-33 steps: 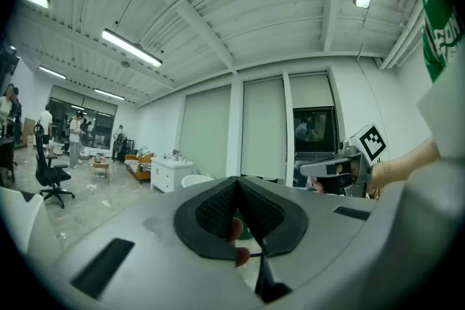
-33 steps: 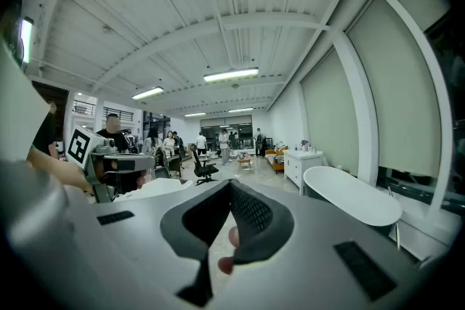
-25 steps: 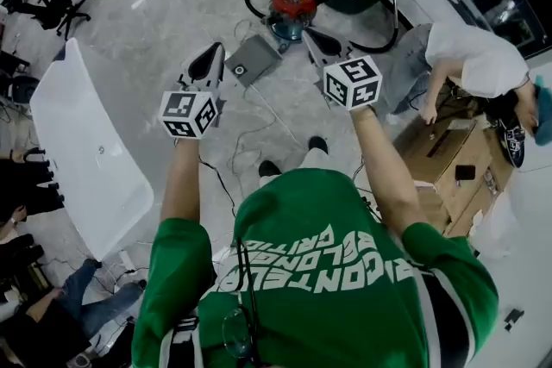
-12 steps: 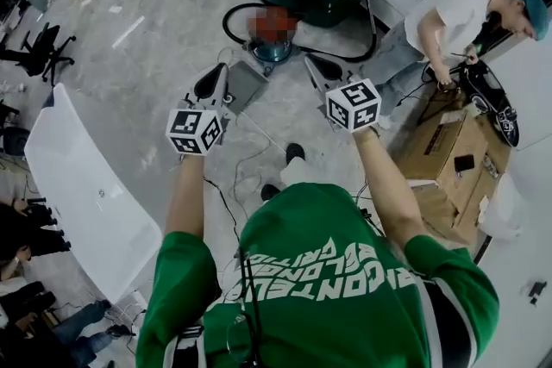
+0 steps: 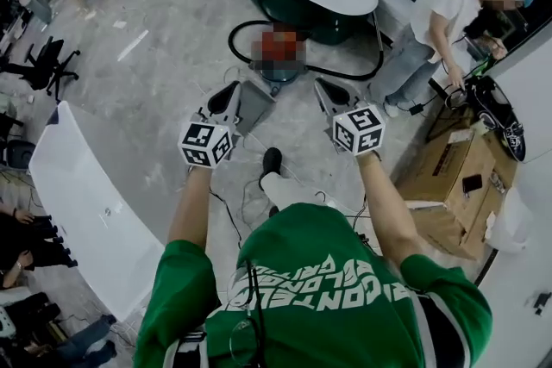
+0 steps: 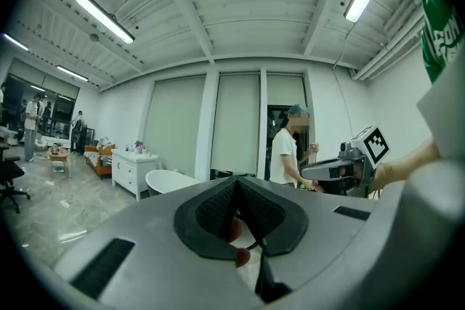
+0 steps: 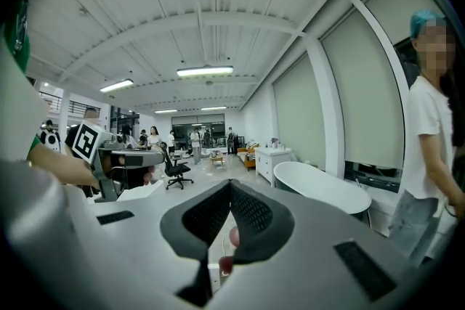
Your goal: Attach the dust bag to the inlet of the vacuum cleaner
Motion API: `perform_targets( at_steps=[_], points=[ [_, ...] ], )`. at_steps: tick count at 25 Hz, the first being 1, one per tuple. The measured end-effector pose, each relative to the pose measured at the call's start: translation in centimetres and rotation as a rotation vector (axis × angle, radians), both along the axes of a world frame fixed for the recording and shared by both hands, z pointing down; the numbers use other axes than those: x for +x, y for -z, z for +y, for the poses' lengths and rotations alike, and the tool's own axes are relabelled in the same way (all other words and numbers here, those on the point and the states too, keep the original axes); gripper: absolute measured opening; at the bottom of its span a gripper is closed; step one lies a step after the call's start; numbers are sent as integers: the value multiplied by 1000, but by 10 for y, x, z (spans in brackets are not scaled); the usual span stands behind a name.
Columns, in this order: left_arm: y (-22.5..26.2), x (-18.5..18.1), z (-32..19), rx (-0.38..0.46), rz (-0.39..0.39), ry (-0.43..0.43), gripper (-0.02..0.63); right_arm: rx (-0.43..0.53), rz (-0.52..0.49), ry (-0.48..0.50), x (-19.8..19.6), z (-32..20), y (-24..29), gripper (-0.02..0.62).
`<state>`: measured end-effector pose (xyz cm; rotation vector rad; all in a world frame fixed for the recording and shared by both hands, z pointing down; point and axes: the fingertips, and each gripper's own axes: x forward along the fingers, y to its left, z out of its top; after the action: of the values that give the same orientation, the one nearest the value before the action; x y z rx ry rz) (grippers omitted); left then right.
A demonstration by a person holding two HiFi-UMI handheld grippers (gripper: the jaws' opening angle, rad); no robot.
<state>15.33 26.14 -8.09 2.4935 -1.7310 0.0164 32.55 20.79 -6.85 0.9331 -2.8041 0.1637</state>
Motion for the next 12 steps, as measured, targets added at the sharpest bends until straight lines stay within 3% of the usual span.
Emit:
perform_targets(
  at_steps=[12],
  points=[
    [-10,-63,-106,-42,-13,-70,-3,-16,-16,-54,-64,-105,-10,8]
  ],
)
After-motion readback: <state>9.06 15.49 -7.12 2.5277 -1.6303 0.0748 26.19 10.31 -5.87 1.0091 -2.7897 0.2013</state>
